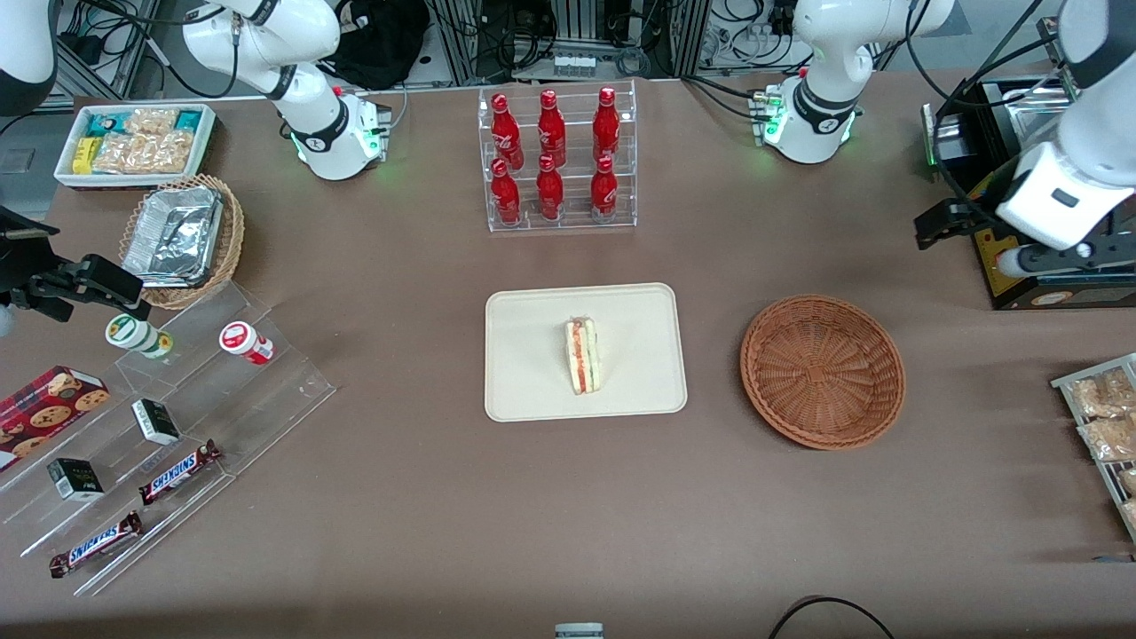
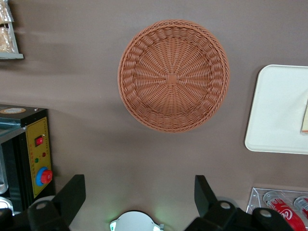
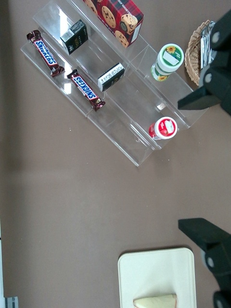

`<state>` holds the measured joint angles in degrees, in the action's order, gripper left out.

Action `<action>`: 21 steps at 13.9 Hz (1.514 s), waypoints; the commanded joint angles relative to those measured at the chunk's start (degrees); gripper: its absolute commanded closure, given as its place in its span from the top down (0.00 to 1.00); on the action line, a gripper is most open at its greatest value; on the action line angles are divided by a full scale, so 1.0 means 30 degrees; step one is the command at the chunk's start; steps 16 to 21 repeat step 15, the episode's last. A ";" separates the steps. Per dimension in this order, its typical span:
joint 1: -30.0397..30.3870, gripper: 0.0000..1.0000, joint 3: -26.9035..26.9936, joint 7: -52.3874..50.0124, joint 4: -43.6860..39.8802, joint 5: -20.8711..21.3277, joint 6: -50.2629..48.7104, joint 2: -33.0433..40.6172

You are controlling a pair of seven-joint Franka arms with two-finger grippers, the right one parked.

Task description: Place sandwich from basket to tray

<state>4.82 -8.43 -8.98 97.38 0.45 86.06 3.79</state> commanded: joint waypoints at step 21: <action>-0.0202 1.00 0.0524 0.1118 -0.3309 0.0258 -0.0415 -0.2202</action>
